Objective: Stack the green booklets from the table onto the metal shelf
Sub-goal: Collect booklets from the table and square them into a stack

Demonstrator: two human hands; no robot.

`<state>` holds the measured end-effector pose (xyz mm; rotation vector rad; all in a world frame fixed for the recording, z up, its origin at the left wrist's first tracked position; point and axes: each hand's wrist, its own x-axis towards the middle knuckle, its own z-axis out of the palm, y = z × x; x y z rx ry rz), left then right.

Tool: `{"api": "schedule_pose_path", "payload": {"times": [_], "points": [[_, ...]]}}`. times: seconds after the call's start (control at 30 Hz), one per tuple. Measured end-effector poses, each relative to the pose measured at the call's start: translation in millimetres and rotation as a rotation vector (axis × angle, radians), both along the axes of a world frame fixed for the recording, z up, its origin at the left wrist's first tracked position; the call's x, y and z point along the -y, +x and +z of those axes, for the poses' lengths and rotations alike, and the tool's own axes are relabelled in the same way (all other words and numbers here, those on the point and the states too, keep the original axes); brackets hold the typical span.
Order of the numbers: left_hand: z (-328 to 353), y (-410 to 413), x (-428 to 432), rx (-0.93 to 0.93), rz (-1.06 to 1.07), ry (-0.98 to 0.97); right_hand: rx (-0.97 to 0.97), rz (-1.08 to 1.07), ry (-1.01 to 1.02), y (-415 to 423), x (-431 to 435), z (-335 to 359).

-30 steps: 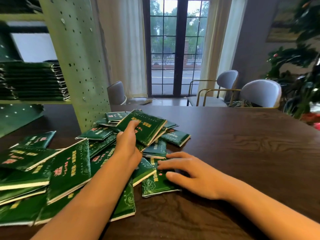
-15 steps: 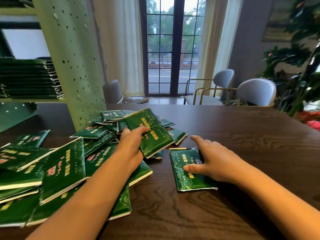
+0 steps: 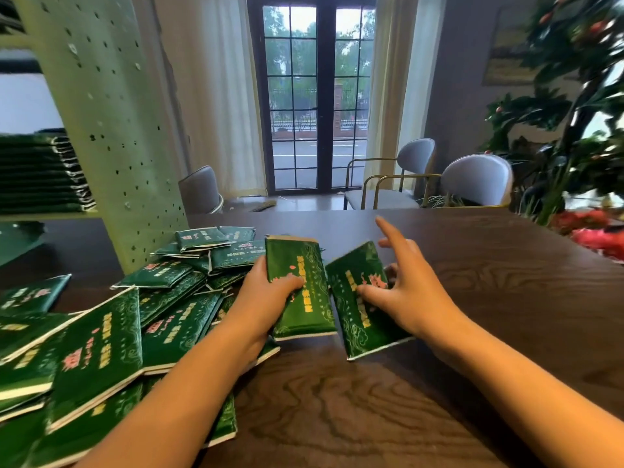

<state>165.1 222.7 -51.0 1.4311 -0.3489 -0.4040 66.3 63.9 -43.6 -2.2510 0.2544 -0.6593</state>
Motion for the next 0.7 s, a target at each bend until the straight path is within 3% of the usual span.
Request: {"api": "schedule_pose_path", "payload": {"times": [0.1,0.3,0.5,0.6,0.7], "points": [[-3.5,-7.9,5.2,0.095,-0.056,0.049,0.132,0.023,0.133,-3.9,-5.0,1.1],[-0.5,-20.3,11.7,0.245,-0.080,0.101,0.200,0.122,0.306,-4.9,-19.2,-0.3],[1.7,-26.1,14.3,0.177,-0.108,0.062,0.179,0.256,0.714,5.9,-25.7,-4.8],[-1.6,-20.2,12.8,0.168,-0.072,0.083,0.161,0.311,0.750,7.3,-23.9,-4.6],[-3.1,-6.2,11.5,0.065,0.050,0.017,0.185,0.310,0.649,8.3,-19.7,-8.3]]}}
